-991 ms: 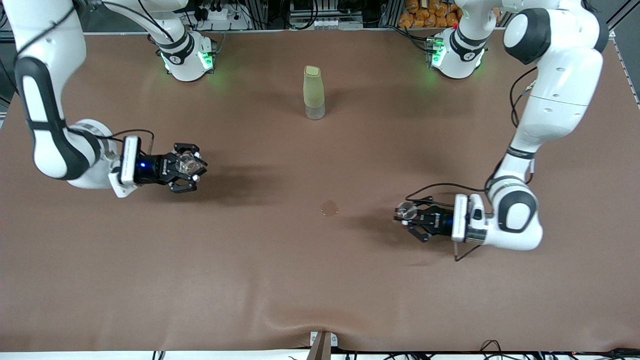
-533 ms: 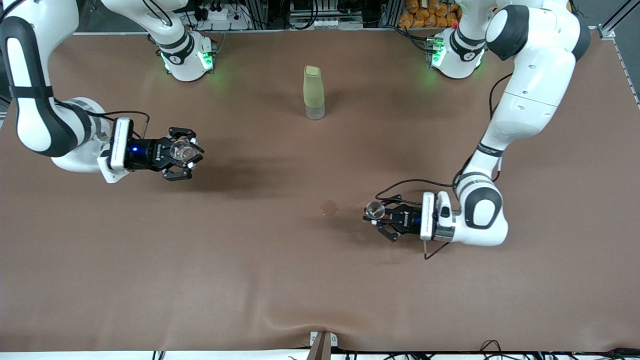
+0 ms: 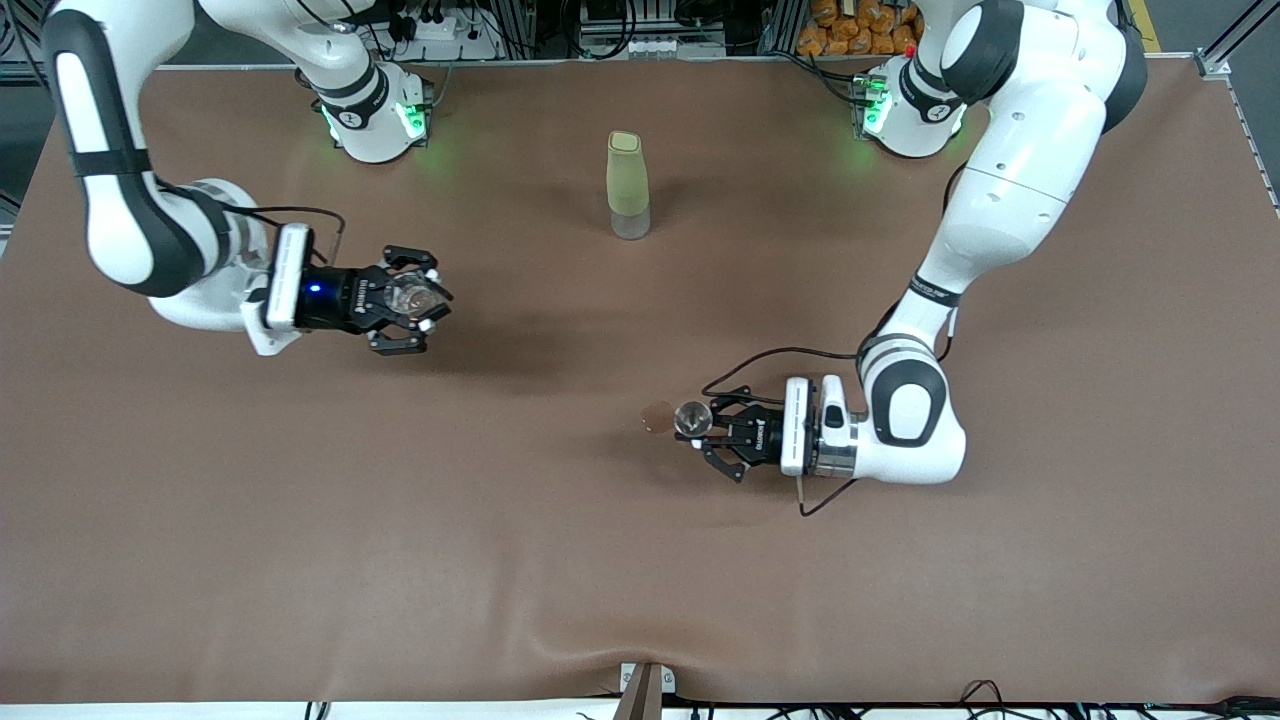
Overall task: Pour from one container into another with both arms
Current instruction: 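Carry the glass cup above the jigger while the left gripper brings the jigger closer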
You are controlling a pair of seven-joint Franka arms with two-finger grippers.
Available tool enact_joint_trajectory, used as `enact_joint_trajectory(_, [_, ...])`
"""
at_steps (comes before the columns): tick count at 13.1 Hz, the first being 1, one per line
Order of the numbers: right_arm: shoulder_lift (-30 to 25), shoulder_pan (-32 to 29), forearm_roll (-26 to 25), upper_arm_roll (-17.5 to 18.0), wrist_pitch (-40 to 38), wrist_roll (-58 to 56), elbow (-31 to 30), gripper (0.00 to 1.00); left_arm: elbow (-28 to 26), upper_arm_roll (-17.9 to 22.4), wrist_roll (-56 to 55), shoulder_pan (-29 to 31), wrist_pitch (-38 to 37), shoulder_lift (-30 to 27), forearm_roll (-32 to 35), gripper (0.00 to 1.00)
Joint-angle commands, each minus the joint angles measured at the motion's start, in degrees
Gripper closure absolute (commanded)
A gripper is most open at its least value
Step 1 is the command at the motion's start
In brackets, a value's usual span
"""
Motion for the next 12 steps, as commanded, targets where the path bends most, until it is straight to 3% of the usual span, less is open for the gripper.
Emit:
enact_joint_trajectory(1, [-1.7, 6.3, 6.7, -0.5, 4.6, 0.8, -1.7, 1.00, -0.6, -0.6, -0.7, -0.5, 0.9, -1.3, -3.2, 1.00])
enact_joint_trajectory(3, [-1.4, 10.5, 12.3, -0.5, 7.4, -0.5, -1.6, 1.00, -0.6, -0.7, -0.8, -0.6, 1.3, -1.3, -3.2, 1.00])
enact_joint_trajectory(6, [-1.1, 14.0, 15.7, -0.4, 11.5, -0.8, -0.6, 1.00, -0.7, -0.6, -0.6, -1.7, 2.4, -1.0, -3.2, 1.00])
enact_joint_trajectory(9, [1.5, 14.6, 16.4, 1.2, 13.5, -1.5, 2.0, 1.00, -0.9, -0.6, -0.1, -1.7, 2.4, -0.8, -3.1, 1.00])
enact_joint_trajectory(12, [5.4, 14.5, 21.4, 4.3, 14.9, -5.0, 4.8, 1.00, -1.1, -0.6, 0.5, -1.9, 2.4, -0.5, -3.3, 1.00])
